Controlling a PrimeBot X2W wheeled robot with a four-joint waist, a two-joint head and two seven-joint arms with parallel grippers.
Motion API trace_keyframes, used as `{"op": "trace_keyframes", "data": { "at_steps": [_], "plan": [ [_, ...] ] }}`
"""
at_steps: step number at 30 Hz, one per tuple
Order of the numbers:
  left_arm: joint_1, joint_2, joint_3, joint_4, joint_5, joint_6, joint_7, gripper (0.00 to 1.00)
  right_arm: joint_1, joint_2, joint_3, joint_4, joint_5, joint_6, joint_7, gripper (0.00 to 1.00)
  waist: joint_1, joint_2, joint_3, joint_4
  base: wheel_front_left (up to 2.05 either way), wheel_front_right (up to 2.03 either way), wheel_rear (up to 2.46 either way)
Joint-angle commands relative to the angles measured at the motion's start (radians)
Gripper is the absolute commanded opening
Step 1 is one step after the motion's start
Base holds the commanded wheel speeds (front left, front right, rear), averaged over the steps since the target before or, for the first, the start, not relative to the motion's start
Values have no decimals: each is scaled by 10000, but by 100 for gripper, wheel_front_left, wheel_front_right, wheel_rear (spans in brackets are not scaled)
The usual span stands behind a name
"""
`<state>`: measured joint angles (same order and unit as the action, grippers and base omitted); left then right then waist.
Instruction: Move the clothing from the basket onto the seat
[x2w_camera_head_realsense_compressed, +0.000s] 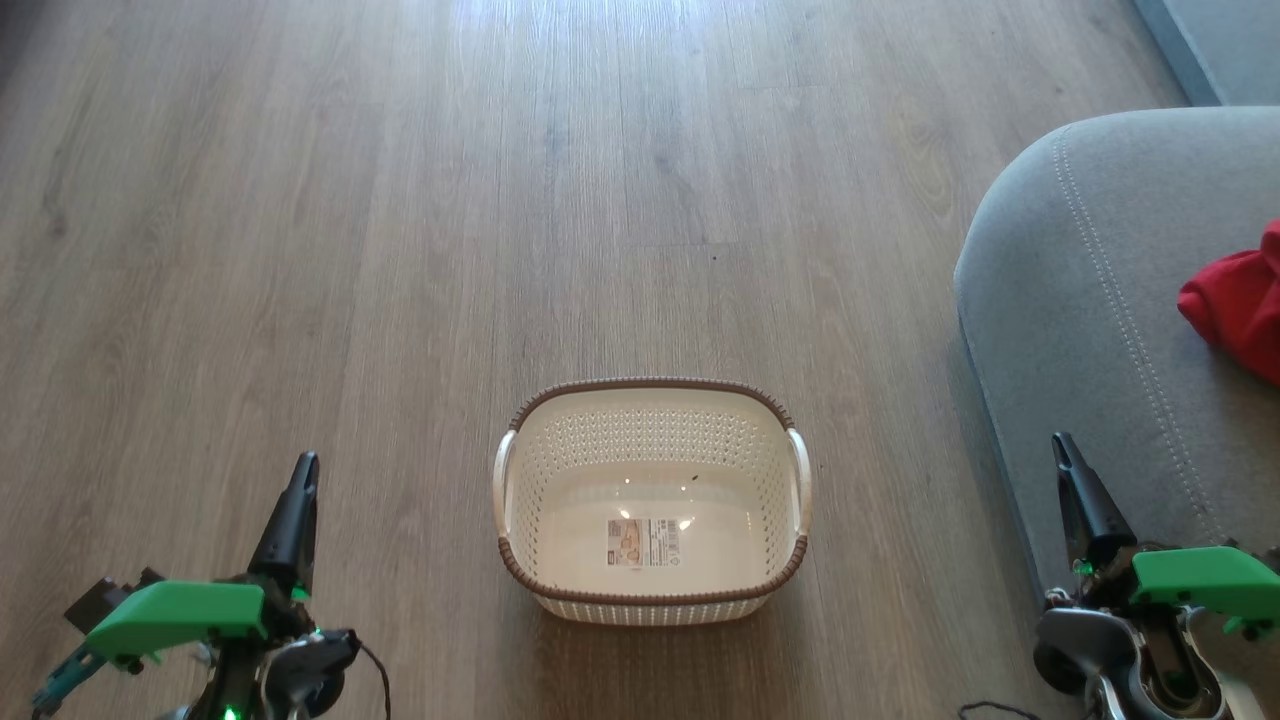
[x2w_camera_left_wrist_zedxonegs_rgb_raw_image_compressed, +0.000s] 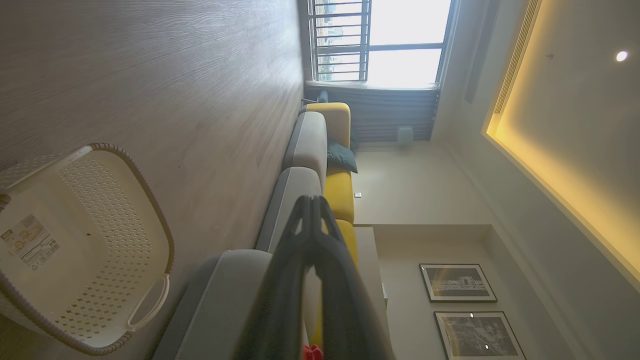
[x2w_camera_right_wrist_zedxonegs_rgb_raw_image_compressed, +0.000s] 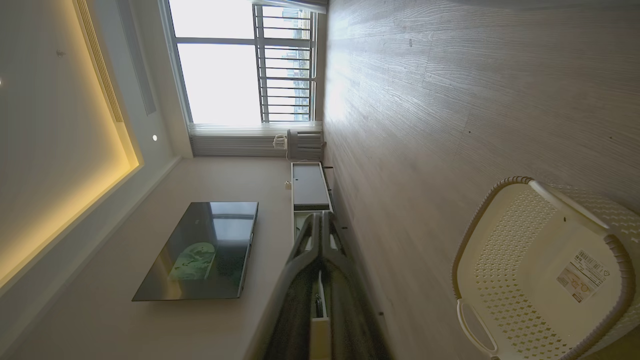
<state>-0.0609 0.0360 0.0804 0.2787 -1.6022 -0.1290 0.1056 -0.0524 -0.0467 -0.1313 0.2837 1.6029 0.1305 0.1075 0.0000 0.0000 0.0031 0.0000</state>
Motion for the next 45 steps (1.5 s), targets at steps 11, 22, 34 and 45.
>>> {"op": "trace_keyframes", "data": {
  "at_steps": [11,22,34,45],
  "plan": [
    [-471,143,331,-336,-66,-17,75,0,-555,-35,177,-389,59,2,56,0,0,0,0,0,0,0,0],
    [-471,143,331,-336,-66,-17,75,0,-555,-35,177,-389,59,2,56,0,0,0,0,0,0,0,0],
    [-471,143,331,-337,-66,-17,75,0,-555,-35,177,-389,59,2,56,0,0,0,0,0,0,0,0],
    [-471,143,331,-337,-67,-17,75,0,-555,-35,177,-389,59,2,56,0,0,0,0,0,0,0,0]
  ]
}}
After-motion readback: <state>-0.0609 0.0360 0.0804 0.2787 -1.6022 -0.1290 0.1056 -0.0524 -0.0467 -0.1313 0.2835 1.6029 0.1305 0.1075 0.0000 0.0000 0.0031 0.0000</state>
